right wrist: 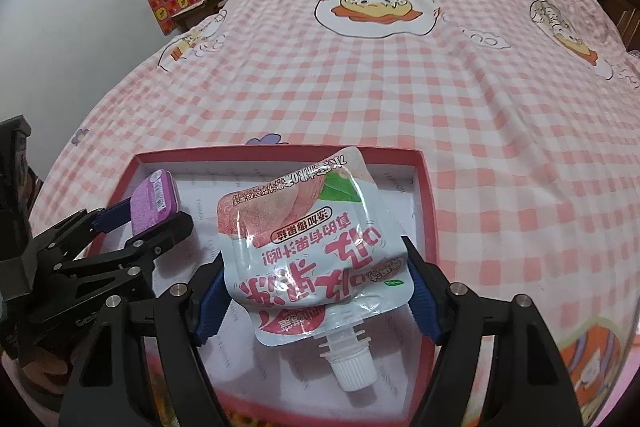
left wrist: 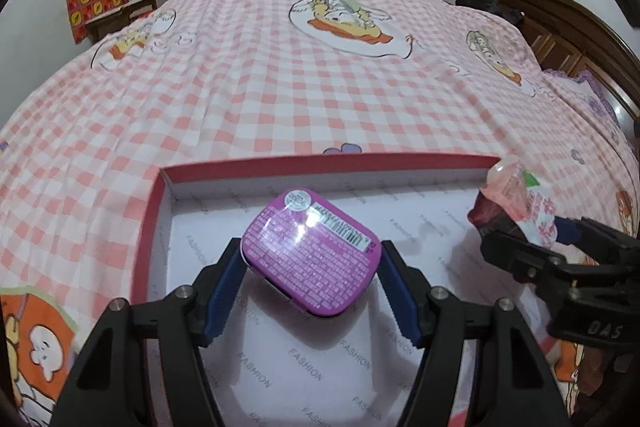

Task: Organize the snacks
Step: 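Lift the purple tin with the left gripper while the right gripper carries the pouch over the red box, then open the left gripper to drop the tin in the box while the right gripper releases the pouch there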

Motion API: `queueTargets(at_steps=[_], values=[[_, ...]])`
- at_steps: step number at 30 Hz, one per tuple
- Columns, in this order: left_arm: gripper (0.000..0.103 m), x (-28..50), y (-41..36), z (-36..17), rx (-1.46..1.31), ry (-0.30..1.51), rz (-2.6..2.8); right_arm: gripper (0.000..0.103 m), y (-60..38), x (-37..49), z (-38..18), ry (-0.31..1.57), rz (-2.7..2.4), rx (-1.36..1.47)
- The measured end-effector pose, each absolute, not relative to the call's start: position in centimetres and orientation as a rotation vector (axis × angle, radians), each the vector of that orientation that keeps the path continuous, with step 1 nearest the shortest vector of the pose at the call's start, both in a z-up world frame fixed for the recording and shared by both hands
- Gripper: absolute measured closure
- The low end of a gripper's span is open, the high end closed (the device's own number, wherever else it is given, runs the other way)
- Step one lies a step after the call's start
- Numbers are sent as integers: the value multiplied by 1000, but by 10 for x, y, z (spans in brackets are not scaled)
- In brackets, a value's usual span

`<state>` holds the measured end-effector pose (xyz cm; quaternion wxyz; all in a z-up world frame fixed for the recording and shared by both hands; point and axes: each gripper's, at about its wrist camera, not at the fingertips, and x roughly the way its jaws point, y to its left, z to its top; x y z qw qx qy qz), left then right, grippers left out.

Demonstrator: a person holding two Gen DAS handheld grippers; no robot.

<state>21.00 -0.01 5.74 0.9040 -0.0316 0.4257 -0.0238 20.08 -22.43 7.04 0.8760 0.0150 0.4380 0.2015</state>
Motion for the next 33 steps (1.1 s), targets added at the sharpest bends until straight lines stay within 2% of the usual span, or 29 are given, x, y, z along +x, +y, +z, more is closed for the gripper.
queueTargets(at_steps=[20,32,33], values=[[32,216,4,49,-126,894,-18,27,-197,217,44,904,334,-132],[24,205,3,56,-154,872,-36,22,-205,204,51,855,338,-122],[20,204,3,57,-146,871,-28,22,-206,202,52,855,343,-117]])
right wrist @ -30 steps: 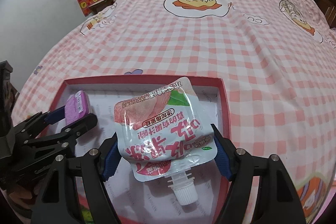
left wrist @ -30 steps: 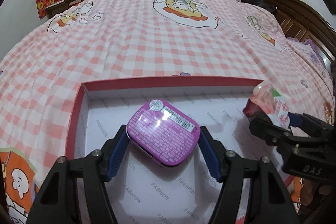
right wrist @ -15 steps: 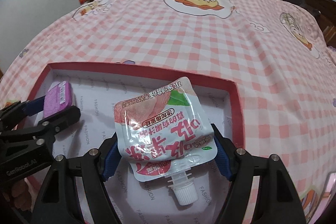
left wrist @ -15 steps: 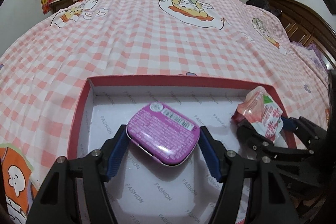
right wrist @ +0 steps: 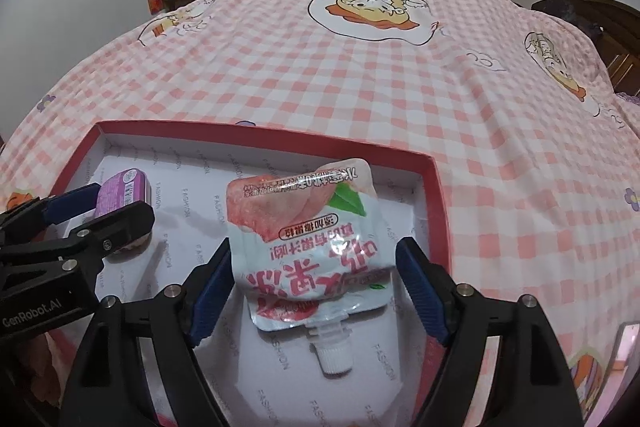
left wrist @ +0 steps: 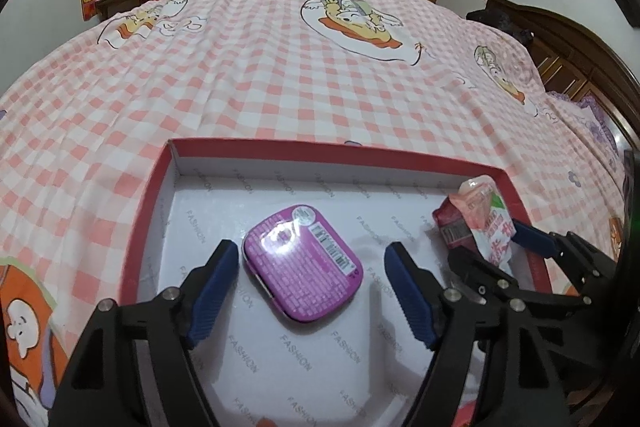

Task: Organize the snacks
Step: 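Open the left gripper to drop the tin in the box while the right gripper releases the pouch there, then grasp the rainbow candy stick with the left gripper while the right gripper grasps the green pea bag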

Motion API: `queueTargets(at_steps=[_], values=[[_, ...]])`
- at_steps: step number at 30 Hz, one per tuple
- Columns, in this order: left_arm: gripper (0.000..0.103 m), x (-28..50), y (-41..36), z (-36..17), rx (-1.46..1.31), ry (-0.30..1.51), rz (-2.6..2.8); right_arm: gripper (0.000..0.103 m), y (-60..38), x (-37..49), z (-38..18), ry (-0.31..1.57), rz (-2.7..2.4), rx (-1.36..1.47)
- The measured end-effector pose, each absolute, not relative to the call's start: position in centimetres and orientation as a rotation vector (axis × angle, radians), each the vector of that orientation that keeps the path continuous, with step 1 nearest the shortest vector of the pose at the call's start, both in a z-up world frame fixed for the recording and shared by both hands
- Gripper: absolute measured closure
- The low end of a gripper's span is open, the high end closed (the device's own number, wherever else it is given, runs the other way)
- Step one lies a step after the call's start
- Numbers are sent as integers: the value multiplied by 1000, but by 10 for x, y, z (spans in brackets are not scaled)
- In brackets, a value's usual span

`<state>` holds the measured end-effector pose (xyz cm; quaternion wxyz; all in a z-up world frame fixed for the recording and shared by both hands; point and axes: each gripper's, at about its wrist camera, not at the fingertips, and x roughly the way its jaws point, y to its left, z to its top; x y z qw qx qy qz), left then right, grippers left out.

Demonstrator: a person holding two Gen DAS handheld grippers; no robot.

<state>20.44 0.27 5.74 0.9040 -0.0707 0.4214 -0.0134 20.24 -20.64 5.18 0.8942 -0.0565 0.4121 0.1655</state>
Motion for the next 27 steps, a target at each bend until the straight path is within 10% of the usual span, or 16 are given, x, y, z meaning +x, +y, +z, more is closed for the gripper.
queueTargets(at_steps=[27], values=[[15,96,10,94,-148,823,-44,15,-257,102,83,847,449,35]])
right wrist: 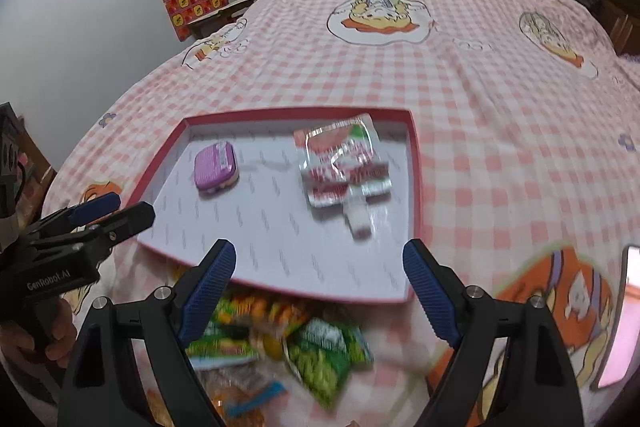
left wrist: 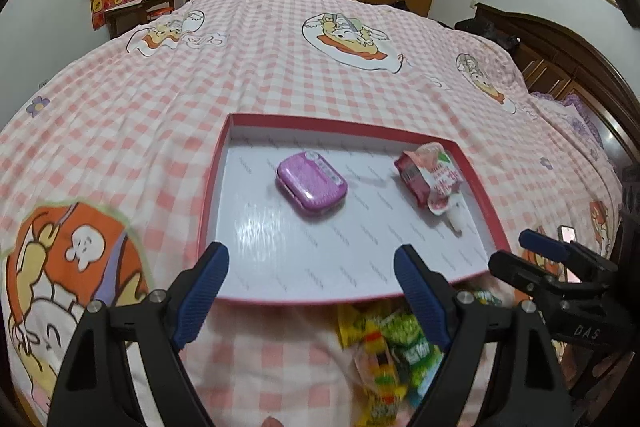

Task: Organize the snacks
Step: 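Grasp the rainbow candy stick with the left gripper while the right gripper grasps the green pea bag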

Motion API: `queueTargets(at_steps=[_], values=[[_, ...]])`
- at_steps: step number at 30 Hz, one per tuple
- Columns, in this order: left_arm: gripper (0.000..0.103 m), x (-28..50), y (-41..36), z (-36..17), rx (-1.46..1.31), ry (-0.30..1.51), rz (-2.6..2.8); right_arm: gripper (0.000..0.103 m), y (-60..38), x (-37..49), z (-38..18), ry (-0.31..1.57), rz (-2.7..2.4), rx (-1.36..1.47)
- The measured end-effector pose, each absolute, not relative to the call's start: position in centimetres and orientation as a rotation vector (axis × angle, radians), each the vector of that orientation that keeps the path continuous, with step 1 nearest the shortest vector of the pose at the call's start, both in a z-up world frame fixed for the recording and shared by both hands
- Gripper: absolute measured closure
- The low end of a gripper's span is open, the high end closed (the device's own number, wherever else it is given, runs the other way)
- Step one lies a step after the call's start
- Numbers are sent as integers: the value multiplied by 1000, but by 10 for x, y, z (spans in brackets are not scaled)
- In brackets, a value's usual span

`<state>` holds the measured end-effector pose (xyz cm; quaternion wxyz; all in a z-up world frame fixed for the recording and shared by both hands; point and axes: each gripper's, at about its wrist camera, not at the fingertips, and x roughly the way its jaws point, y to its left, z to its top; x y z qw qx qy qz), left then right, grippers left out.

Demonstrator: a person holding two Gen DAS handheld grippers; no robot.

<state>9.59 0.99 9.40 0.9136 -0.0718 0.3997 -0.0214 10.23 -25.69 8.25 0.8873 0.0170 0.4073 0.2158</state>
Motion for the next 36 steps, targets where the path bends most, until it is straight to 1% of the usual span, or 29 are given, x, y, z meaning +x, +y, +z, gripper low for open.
queueTargets(at_steps=[15,25,29,34,36], values=[[15,60,0,69,-120,883,-60,15,-268,61,63,880,428,16],[15,55,-2,61,-120,899,-62,16,-274,60,46,917,412,53],[15,54,-5,61,-106,897,-75,21,-273,62,39,932,410,61],[15,53,-11,57,-95,903,-90,32,-269,65,31,946,422,77],[15,53,-14,54,-89,910,-98,35,-268,68,28,959,428,90]])
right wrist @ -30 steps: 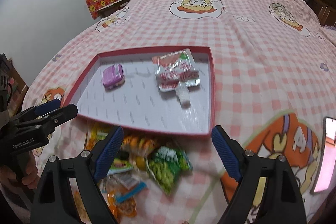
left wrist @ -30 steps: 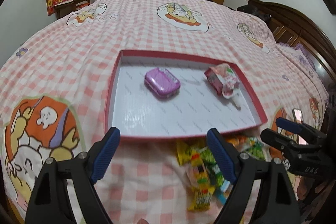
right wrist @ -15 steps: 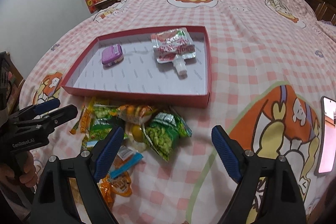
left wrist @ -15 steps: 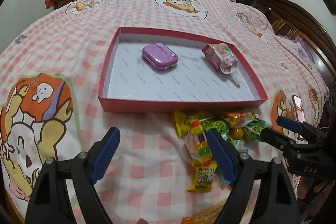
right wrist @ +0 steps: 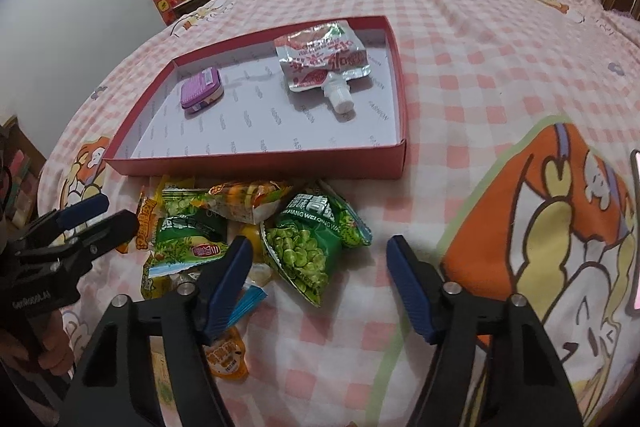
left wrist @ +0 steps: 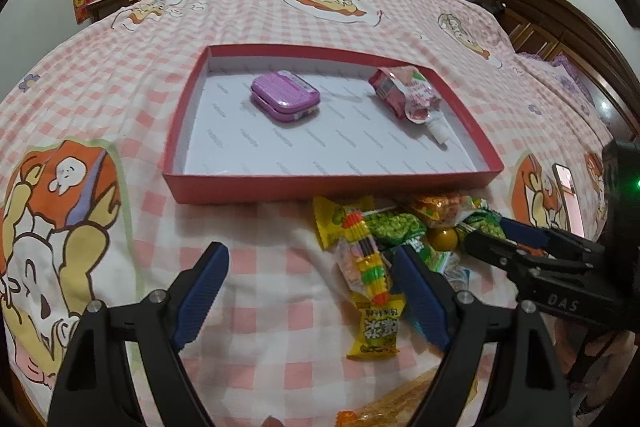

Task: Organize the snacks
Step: 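Grasp the rainbow candy stick with the left gripper while the right gripper grasps the green pea bag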

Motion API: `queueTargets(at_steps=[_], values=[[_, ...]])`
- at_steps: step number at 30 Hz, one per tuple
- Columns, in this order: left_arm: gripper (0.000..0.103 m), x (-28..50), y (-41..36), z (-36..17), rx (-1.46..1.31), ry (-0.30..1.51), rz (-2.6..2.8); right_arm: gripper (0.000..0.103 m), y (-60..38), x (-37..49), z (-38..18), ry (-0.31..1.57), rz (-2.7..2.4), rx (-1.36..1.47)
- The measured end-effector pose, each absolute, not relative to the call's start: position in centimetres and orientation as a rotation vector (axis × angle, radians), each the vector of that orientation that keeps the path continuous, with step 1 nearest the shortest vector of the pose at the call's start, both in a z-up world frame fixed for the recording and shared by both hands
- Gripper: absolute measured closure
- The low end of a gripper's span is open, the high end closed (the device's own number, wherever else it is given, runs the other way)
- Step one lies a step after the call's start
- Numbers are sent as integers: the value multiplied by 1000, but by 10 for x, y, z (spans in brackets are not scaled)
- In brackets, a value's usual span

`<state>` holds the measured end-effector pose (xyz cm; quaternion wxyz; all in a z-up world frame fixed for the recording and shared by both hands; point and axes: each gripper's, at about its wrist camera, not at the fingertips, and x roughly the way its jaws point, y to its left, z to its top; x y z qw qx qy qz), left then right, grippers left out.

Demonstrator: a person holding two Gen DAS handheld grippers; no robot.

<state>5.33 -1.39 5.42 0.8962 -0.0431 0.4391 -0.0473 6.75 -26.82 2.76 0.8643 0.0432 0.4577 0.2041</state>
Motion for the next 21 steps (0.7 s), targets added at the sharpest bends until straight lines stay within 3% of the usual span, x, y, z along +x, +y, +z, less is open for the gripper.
queueTargets(at_steps=[11,13,21], values=[[21,58,-15,41,-100,944,-73,49,-271,66,23,945,449,107],[28,57,-16,41,-101,943,-85,55,-272,64,24,938,452,109],[47,61,-35,33,-61,944,-113,55,-276,62,22,934,454,120]])
